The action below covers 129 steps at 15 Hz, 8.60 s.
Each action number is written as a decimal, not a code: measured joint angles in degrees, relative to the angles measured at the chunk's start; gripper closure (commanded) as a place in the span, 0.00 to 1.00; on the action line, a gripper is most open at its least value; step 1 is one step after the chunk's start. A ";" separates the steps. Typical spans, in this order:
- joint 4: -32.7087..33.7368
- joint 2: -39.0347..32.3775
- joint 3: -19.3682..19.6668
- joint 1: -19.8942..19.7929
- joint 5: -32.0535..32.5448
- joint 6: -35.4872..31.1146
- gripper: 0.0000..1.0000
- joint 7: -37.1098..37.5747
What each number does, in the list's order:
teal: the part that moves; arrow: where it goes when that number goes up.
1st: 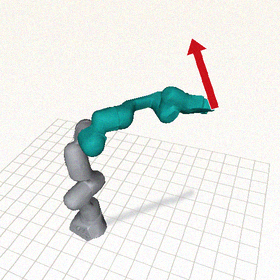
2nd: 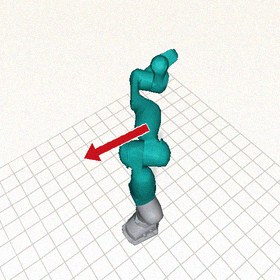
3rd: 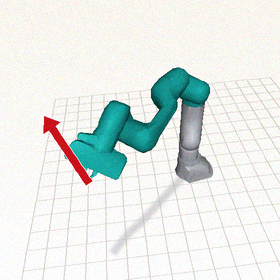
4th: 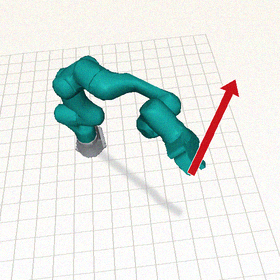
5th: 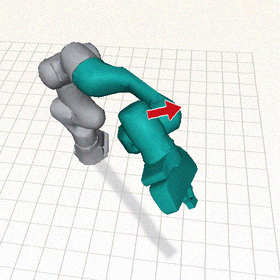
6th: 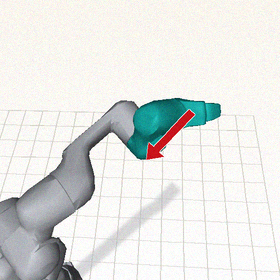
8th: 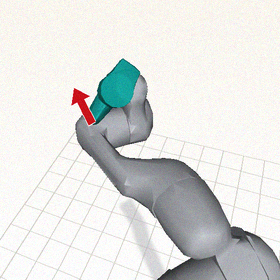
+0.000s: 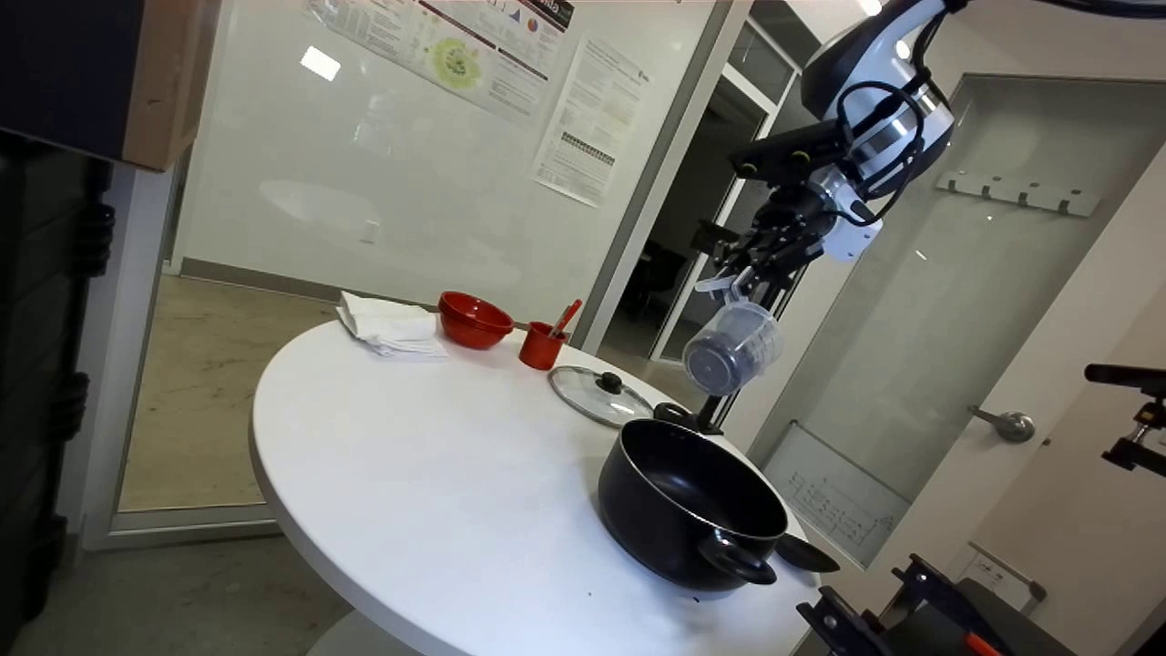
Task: Pour some of the things from the jug into the pot
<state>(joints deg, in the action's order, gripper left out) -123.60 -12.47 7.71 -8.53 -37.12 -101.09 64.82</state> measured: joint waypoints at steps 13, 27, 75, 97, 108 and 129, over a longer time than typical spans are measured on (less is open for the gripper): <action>10.50 -17.12 2.06 -6.19 -5.43 9.94 0.93 -18.72; 18.28 -28.60 5.02 -10.69 -21.08 23.01 0.93 -20.44; -0.29 -7.82 -1.97 29.62 50.70 -39.89 0.93 48.80; -3.15 -25.08 -2.89 34.50 80.29 -54.53 0.93 74.02; -2.53 -27.13 -3.97 34.46 78.58 -55.61 0.47 70.07; -4.97 -7.27 -3.06 33.09 58.43 -48.29 0.00 61.10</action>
<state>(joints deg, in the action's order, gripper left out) -128.57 -19.74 4.65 24.56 21.31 -149.38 125.92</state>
